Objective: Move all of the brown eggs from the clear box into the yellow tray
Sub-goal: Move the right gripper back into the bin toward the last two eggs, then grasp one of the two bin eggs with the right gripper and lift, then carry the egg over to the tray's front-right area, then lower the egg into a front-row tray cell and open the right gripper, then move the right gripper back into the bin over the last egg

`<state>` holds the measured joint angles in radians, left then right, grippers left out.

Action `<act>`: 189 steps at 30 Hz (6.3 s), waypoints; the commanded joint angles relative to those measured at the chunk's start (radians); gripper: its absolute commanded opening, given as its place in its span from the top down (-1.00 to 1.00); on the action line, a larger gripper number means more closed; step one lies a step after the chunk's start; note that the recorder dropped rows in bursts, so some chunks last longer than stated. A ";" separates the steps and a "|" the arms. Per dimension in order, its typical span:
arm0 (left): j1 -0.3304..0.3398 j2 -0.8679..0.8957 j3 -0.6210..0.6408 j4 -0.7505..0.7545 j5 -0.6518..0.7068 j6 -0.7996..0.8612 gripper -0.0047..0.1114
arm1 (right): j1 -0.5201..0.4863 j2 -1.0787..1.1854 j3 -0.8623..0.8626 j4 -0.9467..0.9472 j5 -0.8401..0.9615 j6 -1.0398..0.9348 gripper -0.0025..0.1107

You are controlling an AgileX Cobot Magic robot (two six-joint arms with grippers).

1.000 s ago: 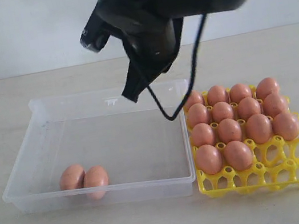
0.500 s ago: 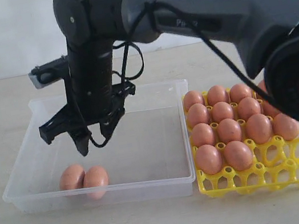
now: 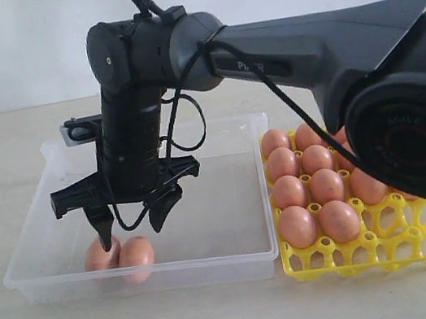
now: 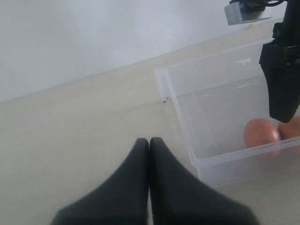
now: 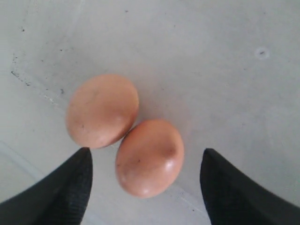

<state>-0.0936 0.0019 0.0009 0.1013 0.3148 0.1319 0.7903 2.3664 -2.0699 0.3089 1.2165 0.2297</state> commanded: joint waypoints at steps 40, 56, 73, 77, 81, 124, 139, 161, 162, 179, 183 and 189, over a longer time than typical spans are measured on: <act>0.001 -0.002 -0.001 -0.008 -0.008 0.000 0.99 | 0.171 -0.471 0.249 -0.555 -0.488 -0.104 0.94; 0.001 -0.002 -0.001 -0.008 -0.008 0.000 0.99 | 0.197 -1.236 1.469 -1.952 -0.556 1.464 0.96; 0.001 -0.002 -0.001 -0.008 -0.008 0.000 0.99 | -0.673 -1.145 1.210 -2.053 -1.461 1.654 0.96; 0.001 -0.002 -0.001 -0.008 -0.008 0.000 0.99 | -0.786 -1.031 1.102 -2.052 -2.143 1.502 0.96; 0.001 -0.002 -0.001 -0.008 -0.008 0.000 0.99 | -0.805 -0.991 1.085 -2.040 -2.355 1.498 0.96; 0.001 -0.002 -0.001 -0.008 -0.008 0.000 0.99 | -0.802 -0.809 1.678 -1.517 -1.810 0.748 0.96; 0.001 -0.002 -0.001 -0.008 -0.008 0.000 0.99 | -0.802 -0.807 1.678 -1.474 -1.810 0.723 0.17; 0.001 -0.002 -0.001 -0.008 -0.008 0.000 0.99 | -0.635 -1.030 1.354 -1.361 -2.220 0.908 0.90; 0.001 -0.002 -0.001 -0.008 -0.008 0.000 0.99 | -0.575 -1.021 1.299 -1.371 -2.165 0.900 0.95; 0.001 -0.002 -0.001 -0.008 -0.008 0.000 0.99 | 0.046 -0.152 0.003 -0.119 -0.067 -0.709 0.96; 0.001 -0.002 -0.001 -0.008 -0.008 0.000 0.99 | 0.046 -0.121 -0.085 -0.020 -0.101 -0.777 0.96; 0.001 -0.002 -0.001 -0.008 -0.008 0.000 0.99 | 0.046 -0.059 -0.085 0.027 -0.122 -0.841 0.43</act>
<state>-0.0936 0.0019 0.0009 0.1013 0.3148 0.1319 0.8427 2.2726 -2.1513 0.3269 1.0988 -0.5941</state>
